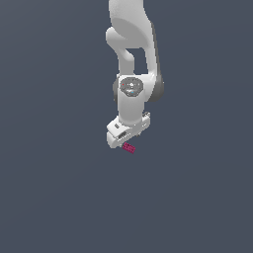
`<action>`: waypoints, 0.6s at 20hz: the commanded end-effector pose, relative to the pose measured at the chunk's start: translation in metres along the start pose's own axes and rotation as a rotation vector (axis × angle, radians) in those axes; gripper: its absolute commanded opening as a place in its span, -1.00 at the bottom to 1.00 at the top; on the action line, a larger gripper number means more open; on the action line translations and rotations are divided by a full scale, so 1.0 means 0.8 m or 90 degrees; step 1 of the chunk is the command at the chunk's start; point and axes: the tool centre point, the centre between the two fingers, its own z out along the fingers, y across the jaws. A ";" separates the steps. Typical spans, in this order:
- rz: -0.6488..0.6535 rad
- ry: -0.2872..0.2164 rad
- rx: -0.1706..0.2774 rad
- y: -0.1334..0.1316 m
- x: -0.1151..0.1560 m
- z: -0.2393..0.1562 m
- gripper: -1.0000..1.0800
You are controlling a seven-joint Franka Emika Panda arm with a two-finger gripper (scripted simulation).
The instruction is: Pick up the object and move it to a goal position.
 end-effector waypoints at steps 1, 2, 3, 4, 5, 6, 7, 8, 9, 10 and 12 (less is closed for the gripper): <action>-0.048 0.000 -0.001 -0.001 -0.002 0.010 0.92; -0.066 0.000 -0.001 -0.002 -0.003 0.014 0.92; -0.085 0.000 -0.002 -0.002 -0.004 0.018 0.92; -0.103 0.001 -0.002 -0.003 -0.005 0.022 0.92; -0.122 0.001 -0.002 -0.003 -0.006 0.026 0.92; -0.140 0.001 -0.002 -0.004 -0.007 0.029 0.92; -0.156 0.001 -0.002 -0.005 -0.008 0.033 0.92; -0.172 0.002 -0.003 -0.005 -0.009 0.036 0.92; -0.187 0.002 -0.003 -0.006 -0.009 0.039 0.92; -0.201 0.002 -0.003 -0.007 -0.010 0.042 0.92; -0.226 0.003 -0.003 -0.008 -0.011 0.047 0.92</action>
